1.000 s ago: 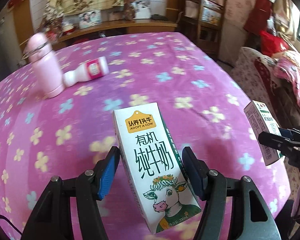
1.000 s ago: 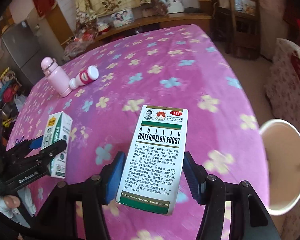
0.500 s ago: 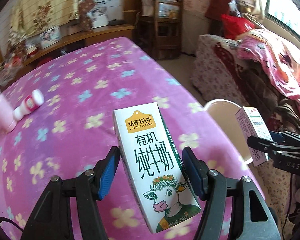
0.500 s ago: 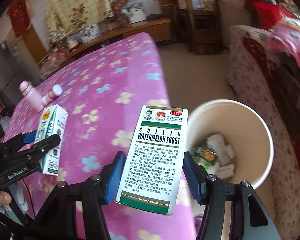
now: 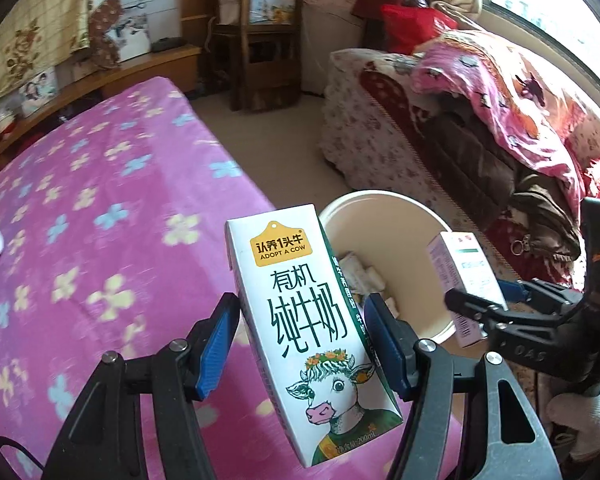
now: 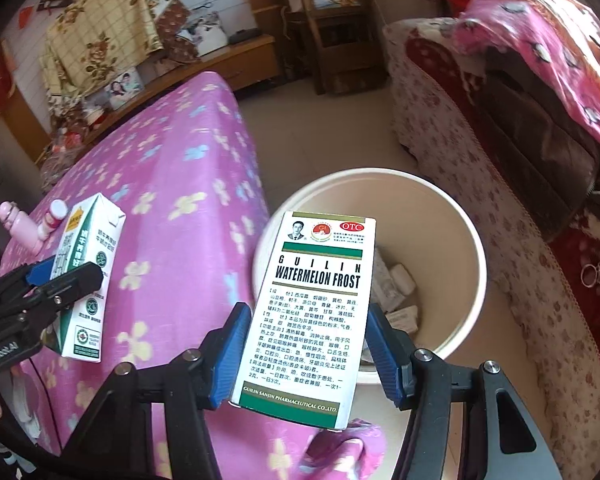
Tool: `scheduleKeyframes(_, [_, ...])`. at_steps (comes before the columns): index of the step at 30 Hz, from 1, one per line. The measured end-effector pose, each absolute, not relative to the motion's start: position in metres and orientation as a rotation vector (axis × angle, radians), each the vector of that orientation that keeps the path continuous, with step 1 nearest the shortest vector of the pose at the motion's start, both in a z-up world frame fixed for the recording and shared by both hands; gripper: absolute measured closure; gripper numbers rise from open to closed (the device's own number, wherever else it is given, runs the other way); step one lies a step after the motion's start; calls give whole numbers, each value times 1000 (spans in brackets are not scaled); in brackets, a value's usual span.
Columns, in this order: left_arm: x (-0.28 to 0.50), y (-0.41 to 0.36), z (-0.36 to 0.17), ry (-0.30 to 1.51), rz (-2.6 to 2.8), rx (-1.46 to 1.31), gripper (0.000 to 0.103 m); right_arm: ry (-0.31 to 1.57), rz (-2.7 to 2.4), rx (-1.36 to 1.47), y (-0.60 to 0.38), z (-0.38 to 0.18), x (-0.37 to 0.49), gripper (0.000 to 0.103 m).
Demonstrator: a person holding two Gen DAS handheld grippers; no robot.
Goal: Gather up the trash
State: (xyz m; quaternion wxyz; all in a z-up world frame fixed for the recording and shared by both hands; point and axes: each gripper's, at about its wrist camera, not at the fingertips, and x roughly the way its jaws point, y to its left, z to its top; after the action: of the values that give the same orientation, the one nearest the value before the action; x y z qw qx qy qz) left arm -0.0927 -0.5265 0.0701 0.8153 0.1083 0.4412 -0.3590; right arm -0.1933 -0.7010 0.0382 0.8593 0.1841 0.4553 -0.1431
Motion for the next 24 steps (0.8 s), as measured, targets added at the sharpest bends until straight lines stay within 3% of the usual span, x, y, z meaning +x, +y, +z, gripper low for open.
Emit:
scheduleKeyframes(9, [-87,-567,62,954,-863,180,36,940,-376,435,-740,17,-194,40])
scheduleKeyframes(13, [-84,-569,60,946,-873,146,26,918,-393,506,-757,9,-193,33])
scheduleKeyframes(24, [-87,-548,59,887,-791,198,25,925,-387,480,-743,0,-200,31])
